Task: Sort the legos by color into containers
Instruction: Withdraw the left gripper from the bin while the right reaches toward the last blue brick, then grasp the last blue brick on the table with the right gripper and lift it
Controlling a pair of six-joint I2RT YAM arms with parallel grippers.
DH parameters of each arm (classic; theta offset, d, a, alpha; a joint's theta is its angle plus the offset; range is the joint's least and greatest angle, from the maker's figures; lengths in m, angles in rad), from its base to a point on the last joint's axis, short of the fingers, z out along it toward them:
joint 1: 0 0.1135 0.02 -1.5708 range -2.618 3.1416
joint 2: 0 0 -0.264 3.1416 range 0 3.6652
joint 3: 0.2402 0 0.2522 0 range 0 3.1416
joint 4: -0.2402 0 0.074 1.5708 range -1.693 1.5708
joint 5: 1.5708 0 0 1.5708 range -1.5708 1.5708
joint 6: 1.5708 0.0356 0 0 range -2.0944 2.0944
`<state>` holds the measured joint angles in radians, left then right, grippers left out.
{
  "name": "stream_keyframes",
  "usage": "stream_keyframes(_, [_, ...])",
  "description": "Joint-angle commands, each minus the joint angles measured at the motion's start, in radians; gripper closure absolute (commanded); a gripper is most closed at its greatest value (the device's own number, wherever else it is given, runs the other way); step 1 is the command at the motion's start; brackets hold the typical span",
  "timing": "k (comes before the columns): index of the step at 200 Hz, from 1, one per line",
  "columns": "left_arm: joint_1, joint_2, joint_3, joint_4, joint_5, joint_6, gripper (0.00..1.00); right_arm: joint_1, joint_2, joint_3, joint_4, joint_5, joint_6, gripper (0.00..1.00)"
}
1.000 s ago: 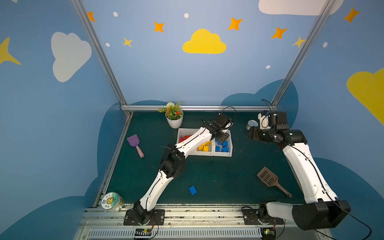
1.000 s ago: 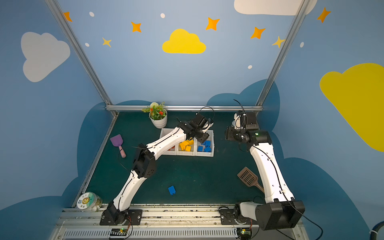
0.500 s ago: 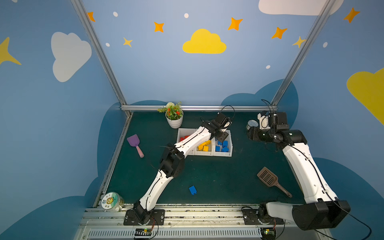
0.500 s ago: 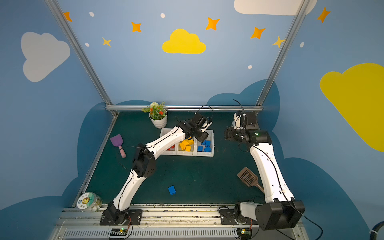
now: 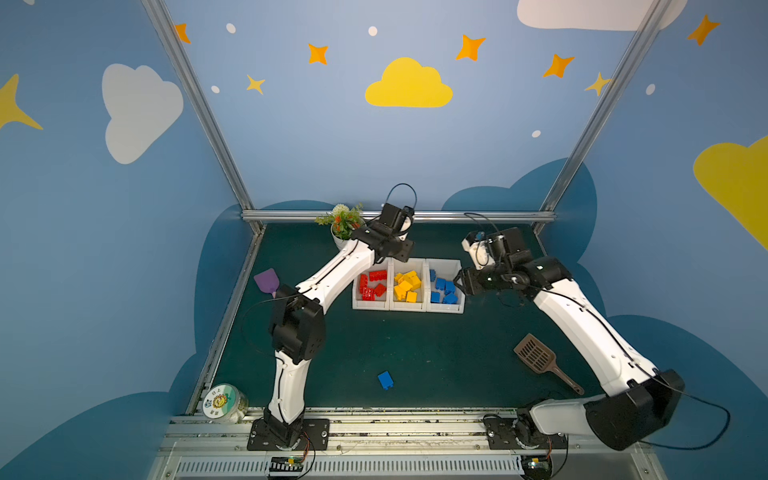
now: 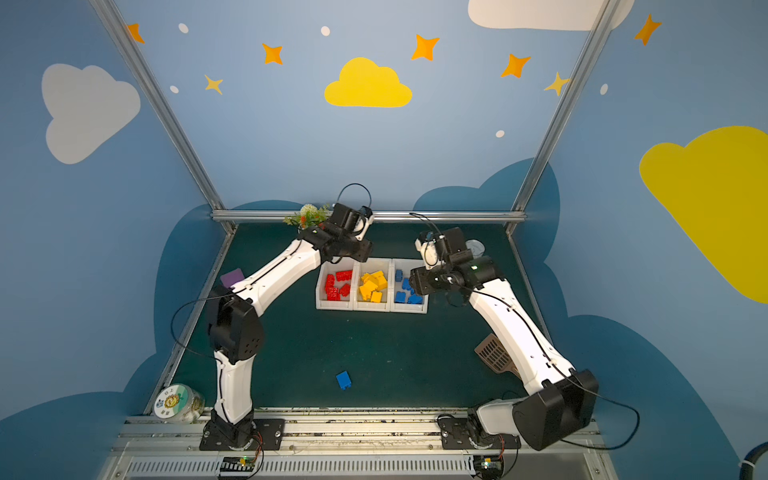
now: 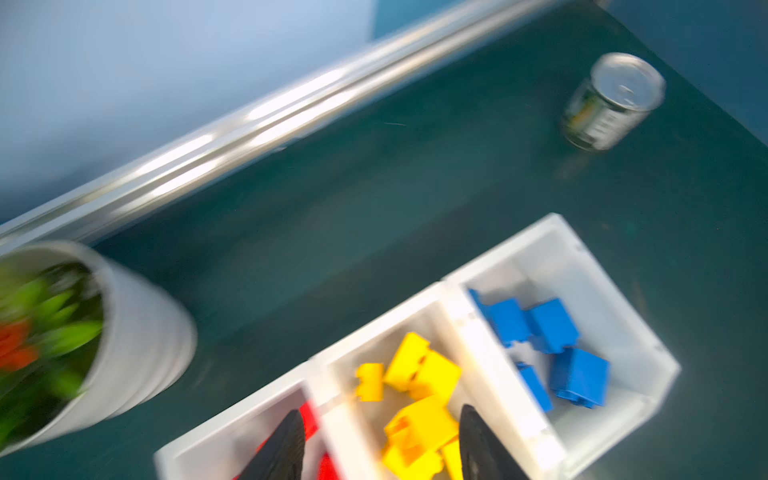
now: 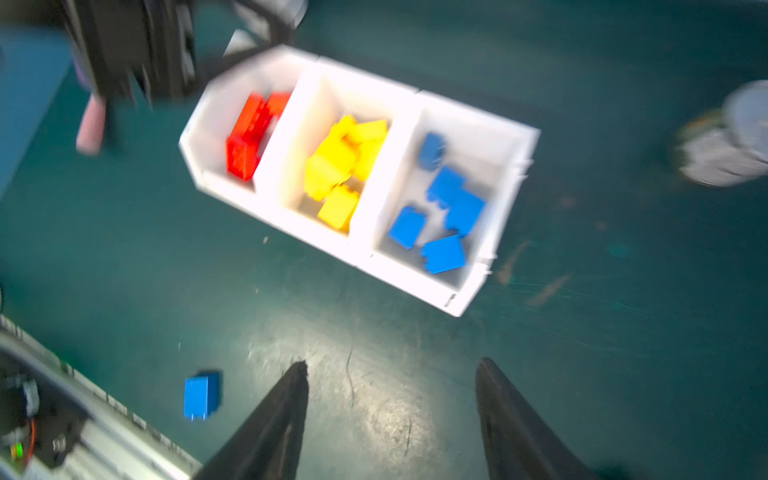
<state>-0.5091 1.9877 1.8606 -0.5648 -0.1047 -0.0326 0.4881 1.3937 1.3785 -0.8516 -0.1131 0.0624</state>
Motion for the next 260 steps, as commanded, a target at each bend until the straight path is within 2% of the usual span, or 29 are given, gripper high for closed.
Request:
stream_keyframes(1, [0.068, -0.085, -0.111, 0.07, 0.0, -0.038, 0.41, 0.082, 0.067, 0.027, -0.064, -0.035, -0.007, 0.35])
stream_keyframes(36, [0.172, -0.22, -0.29, 0.102, -0.001, -0.051, 0.41, 0.26, 0.194, 0.021, -0.061, -0.055, 0.053, 0.35])
stream_keyframes(65, [0.241, -0.318, -0.418, 0.122, -0.002, -0.063, 0.4, 0.377, 0.323, 0.109, -0.156, -0.054, 0.123, 0.35])
stream_keyframes(85, [0.281, -0.375, -0.493, 0.137, 0.003, -0.079, 0.4, 0.454, 0.416, 0.181, -0.229, -0.03, 0.15, 0.36])
stream_keyframes(118, [0.313, -0.455, -0.595, 0.154, 0.008, -0.098, 0.4, 0.557, 0.512, 0.217, -0.24, -0.043, 0.202, 0.37])
stream_keyframes(151, [0.342, -0.516, -0.669, 0.161, 0.002, -0.109, 0.4, 0.615, 0.594, 0.221, -0.246, -0.07, 0.259, 0.37])
stream_keyframes(196, [0.361, -0.557, -0.732, 0.164, 0.024, -0.121, 0.4, 0.676, 0.673, 0.264, -0.257, -0.094, 0.276, 0.37])
stream_keyframes(260, [0.361, -0.594, -0.785, 0.169, 0.026, -0.127, 0.4, 0.691, 0.752, 0.307, -0.276, -0.111, 0.303, 0.39])
